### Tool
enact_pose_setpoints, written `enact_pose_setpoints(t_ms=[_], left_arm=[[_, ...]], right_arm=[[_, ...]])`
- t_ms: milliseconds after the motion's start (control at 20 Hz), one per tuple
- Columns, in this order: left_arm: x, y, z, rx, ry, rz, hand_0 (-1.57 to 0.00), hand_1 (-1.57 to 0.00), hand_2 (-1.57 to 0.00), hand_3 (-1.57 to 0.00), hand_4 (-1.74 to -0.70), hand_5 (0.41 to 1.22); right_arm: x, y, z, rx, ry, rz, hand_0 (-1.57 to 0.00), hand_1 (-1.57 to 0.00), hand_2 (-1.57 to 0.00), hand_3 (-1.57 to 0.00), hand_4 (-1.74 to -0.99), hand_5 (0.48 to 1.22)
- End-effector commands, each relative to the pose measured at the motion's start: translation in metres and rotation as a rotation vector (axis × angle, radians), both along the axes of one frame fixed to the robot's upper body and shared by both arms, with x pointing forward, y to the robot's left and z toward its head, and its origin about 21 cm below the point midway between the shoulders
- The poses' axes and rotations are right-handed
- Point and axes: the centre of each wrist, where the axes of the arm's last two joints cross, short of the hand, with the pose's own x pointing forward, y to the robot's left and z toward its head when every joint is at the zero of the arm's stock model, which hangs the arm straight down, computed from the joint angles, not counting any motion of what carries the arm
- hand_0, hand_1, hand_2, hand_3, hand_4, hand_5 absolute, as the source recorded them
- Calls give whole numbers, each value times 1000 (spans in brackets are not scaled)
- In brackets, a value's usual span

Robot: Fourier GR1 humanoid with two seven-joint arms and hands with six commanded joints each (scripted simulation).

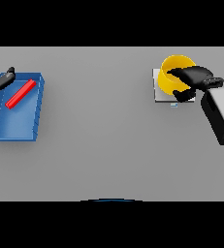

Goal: Pick up the red beaker and tilt it to pour out 1 green nut into yellow bowl. Pick up the yellow bowl and place it on the metallic measuring scale.

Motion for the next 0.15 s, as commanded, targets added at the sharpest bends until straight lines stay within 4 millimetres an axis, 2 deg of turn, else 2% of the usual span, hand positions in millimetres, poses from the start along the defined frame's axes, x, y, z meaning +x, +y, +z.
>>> enact_pose_setpoints(t_ms=[0,100], left_arm=[[0,-2,-1,-2,9,2,1,1,1,1,-834,759],[0,0,1,1,2,3,1,1,1,1,-833,760]], right_arm=[[0,-2,0,-7,11,1,-101,-99,-78,-67,-1401,798],[-1,-1,-2,2,19,8,-64,-63,-50,-42,-1390,779]])
